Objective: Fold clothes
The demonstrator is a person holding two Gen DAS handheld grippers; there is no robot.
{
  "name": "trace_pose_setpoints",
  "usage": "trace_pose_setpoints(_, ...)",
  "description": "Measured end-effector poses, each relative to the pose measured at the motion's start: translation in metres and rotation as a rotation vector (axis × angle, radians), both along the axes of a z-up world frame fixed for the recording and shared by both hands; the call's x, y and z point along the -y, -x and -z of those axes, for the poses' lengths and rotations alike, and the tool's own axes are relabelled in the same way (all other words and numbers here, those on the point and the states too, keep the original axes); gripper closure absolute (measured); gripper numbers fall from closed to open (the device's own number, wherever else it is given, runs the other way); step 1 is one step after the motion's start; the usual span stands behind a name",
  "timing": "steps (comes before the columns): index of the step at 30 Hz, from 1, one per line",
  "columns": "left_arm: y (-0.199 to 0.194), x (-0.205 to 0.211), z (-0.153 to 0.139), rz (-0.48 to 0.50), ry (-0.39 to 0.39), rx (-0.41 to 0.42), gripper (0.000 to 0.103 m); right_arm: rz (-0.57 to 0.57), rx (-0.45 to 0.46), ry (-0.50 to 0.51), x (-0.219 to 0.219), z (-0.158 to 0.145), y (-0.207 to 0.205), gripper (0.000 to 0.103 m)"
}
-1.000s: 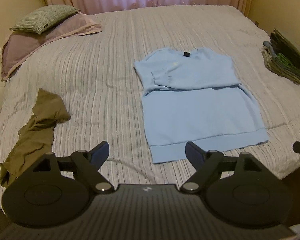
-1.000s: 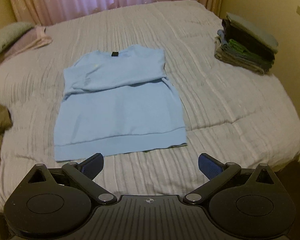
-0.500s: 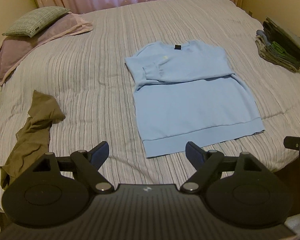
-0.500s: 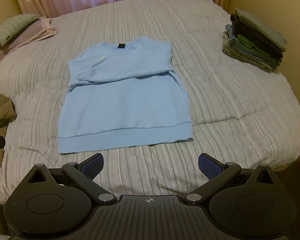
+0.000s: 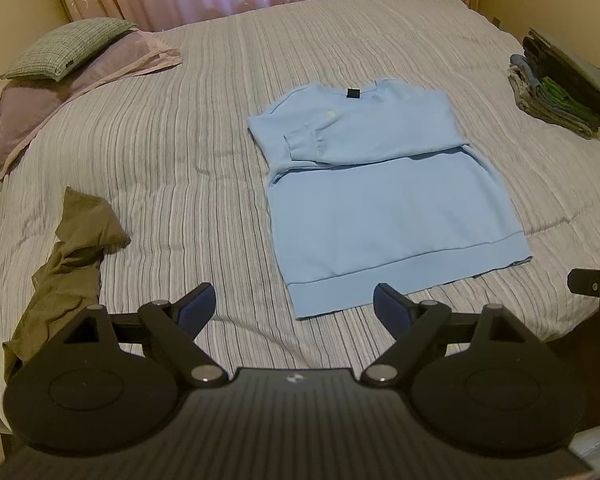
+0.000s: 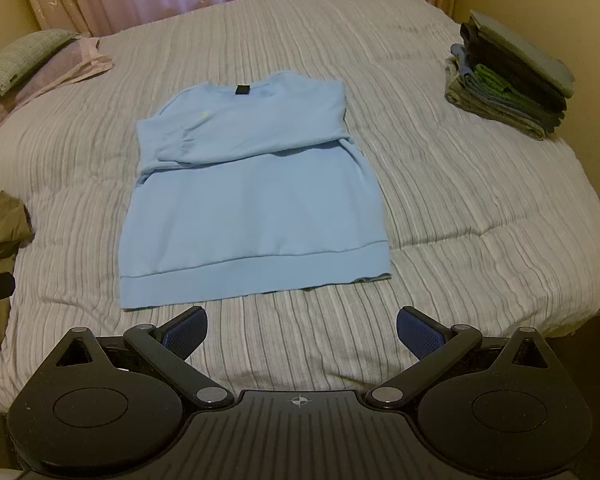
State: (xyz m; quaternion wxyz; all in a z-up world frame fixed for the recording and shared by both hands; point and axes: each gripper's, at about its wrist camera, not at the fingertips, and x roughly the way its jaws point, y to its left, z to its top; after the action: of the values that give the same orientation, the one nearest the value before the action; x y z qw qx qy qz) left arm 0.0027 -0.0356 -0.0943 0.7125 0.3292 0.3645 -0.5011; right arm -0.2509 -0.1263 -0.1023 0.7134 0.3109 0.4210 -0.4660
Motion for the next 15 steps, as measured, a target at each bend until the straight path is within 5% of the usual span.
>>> trace_pose_setpoints(15, -0.012, 0.005, 0.002, 0.005, 0.038, -0.051, 0.019, 0.001, -0.021, 0.016, 0.006, -0.003, -0.007, 0.0)
